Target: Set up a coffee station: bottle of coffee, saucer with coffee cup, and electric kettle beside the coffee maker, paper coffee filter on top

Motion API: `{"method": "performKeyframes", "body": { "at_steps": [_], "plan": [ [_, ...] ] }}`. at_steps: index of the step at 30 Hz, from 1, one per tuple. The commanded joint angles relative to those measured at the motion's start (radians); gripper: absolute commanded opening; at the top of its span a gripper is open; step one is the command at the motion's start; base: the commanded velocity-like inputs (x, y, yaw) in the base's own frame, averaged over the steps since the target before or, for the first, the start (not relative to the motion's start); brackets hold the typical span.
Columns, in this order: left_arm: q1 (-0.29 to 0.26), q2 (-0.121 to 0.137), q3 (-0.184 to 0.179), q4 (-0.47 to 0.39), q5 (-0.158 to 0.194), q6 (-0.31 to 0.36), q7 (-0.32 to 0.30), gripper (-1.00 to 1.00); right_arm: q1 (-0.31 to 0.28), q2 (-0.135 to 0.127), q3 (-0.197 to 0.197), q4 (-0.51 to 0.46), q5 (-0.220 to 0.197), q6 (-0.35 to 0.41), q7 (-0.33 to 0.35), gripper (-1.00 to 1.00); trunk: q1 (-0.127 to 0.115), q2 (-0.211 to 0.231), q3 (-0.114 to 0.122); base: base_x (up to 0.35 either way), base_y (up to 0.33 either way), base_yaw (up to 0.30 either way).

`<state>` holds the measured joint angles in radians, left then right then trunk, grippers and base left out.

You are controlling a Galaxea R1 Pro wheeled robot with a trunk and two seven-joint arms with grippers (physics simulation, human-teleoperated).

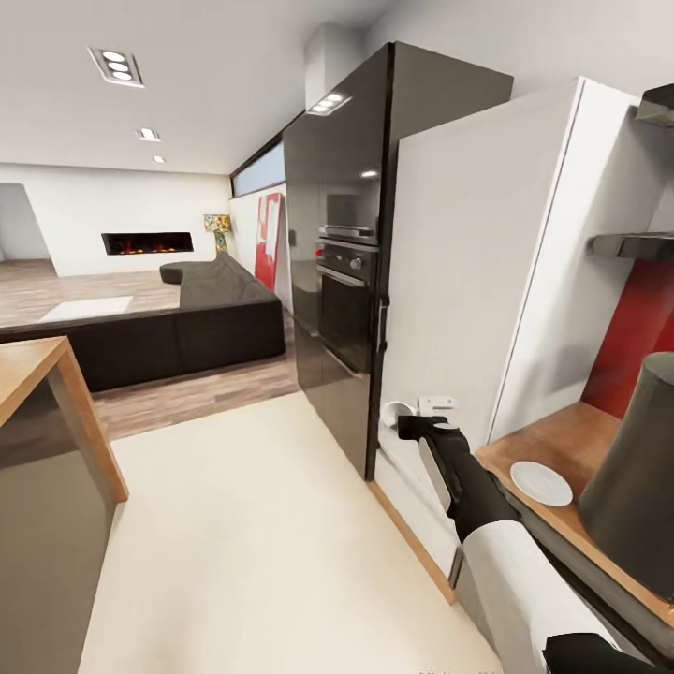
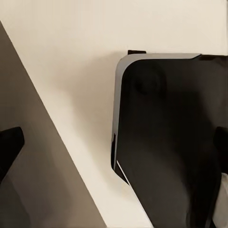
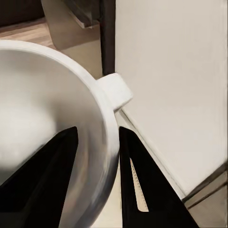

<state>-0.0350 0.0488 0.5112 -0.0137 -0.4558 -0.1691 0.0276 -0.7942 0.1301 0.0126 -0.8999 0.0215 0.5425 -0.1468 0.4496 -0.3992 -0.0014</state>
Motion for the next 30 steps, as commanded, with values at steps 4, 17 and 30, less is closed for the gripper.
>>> {"method": "performKeyframes", "body": {
  "at_steps": [4, 17, 30],
  "plan": [
    [0.0, 0.0, 0.007, 0.001, -0.01, -0.004, 0.002, 1.0, 0.0, 0.0, 0.001, -0.001, 0.002, 0.004, -0.002, -1.0, 0.0, -0.001, 0.0, 0.002, 0.002, -0.1],
    [0.0, 0.0, 0.007, 0.001, -0.01, -0.004, 0.003, 1.0, 0.0, 0.001, 0.003, -0.002, 0.002, 0.005, -0.002, -1.0, 0.0, -0.001, 0.0, 0.0, 0.0, -0.004],
    [0.0, 0.0, 0.007, 0.001, -0.01, -0.005, 0.003, 1.0, 0.0, 0.001, 0.003, -0.004, 0.002, 0.005, -0.002, -1.0, 0.0, -0.001, 0.0, 0.0, 0.0, -0.046]
  ]
}}
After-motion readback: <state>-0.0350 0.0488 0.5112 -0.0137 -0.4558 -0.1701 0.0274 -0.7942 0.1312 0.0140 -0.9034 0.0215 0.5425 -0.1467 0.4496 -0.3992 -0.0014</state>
